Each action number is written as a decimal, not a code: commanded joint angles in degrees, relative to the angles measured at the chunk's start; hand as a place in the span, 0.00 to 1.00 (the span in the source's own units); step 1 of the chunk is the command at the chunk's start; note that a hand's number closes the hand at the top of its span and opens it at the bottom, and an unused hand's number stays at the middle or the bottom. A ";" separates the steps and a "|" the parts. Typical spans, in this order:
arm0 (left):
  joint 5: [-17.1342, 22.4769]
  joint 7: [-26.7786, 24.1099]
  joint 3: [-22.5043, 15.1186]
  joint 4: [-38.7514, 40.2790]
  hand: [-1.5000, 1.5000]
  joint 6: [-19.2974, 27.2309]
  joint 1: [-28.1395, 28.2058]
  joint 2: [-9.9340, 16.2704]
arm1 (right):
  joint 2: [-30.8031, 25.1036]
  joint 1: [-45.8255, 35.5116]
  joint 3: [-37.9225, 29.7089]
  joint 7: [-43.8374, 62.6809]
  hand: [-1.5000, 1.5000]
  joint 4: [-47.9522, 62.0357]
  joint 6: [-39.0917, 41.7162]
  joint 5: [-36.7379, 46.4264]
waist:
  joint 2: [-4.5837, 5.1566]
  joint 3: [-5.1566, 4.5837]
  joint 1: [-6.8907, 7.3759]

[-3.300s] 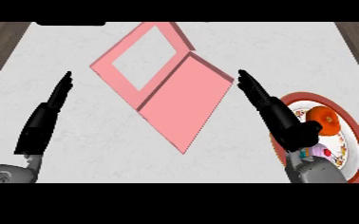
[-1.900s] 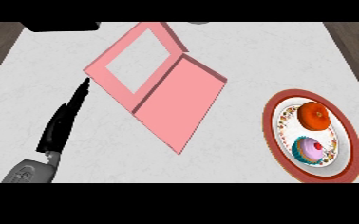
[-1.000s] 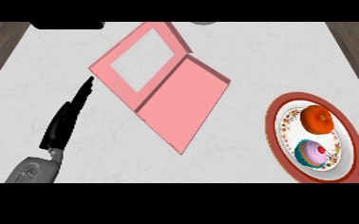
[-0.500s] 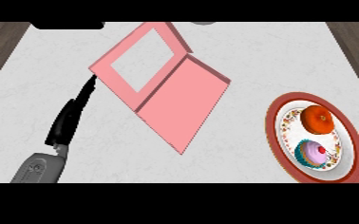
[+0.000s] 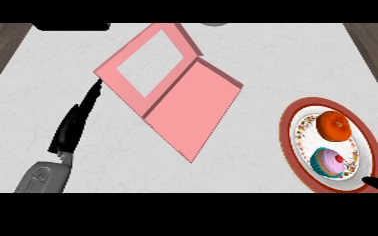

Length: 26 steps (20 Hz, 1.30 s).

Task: Pick the squash from the plate and place it in the cardboard box

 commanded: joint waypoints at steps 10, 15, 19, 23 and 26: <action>-2.61 3.88 4.12 -4.18 0.50 -3.89 0.39 -1.71 | 0.05 -9.28 0.99 1.43 0.00 10.18 -2.01 6.69 | 0.03 0.03 0.18; -5.29 1.36 4.96 -1.25 0.50 -4.54 -0.49 -3.34 | 3.40 -7.71 3.24 4.43 0.00 6.76 -2.79 8.60 | 0.02 0.01 -0.03; -5.28 -0.54 5.53 -2.04 0.50 -4.78 2.02 -3.81 | 3.38 -8.41 4.05 1.64 0.00 9.56 -3.08 9.31 | 0.02 0.01 0.02; -5.16 -1.46 6.56 -1.75 0.50 -5.56 3.03 -3.33 | 3.83 -7.62 4.95 5.64 0.00 3.61 -0.01 9.07 | -0.03 -0.01 -0.05; -6.66 -1.01 4.01 -4.62 0.50 -4.69 4.54 -5.46 | 5.90 -13.47 6.34 7.32 0.00 10.14 -3.05 11.63 | 0.01 0.02 0.35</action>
